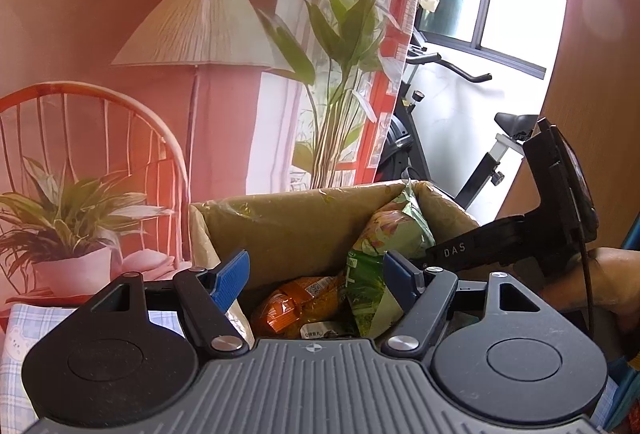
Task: Organize snacks
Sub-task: 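Lower both packets into the box and open both tools, then withdraw both tools from the box toward the wafer bars on the tablecloth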
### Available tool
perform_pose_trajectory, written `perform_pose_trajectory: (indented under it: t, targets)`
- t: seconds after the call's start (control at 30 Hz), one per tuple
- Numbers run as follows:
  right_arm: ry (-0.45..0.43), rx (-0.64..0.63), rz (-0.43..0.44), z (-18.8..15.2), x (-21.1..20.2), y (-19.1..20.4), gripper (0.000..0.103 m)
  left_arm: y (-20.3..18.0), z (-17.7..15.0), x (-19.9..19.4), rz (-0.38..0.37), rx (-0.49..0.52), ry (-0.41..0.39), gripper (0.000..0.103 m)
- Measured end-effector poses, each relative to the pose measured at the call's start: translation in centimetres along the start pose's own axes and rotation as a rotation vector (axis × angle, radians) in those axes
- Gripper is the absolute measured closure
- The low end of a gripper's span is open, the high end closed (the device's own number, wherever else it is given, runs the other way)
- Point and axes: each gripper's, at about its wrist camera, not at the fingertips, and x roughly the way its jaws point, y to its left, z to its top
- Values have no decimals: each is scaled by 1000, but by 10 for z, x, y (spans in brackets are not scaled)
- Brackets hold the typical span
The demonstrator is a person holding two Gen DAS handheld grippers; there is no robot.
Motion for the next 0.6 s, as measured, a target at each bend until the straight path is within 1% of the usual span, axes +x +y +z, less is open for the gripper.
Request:
perform_pose_trajectory:
  t: [0.07,0.13,0.2,0.23,0.27,0.37,0.47,0.6]
  targets:
    - [-21,-45,-27,-5,-7,7,66,-2,-1,-2,4,8,0,27]
    - [-46,-71,-36,-8,-16,11,65,-4,-2,-4,5,12,-1,27]
    - [-84,-88,-16,-14,-29,12,59,-6,-3,-8,2,13,-4,27]
    - [-107,-99,-4,-16,-37,12,52,-6,-5,-10,1,15,-6,27]
    - [-140,-112,10,-20,-47,12,49,-8,-6,-14,1,18,-9,27]
    - [-244,-175,79,-37,-77,12,48,-12,-12,-25,4,28,-22,27]
    - [-324,-248,99,-62,-104,7,48,-15,-21,-37,1,25,-25,26]
    - [-364,-262,122,-92,-126,-11,48,-18,-37,-48,-9,8,-18,23]
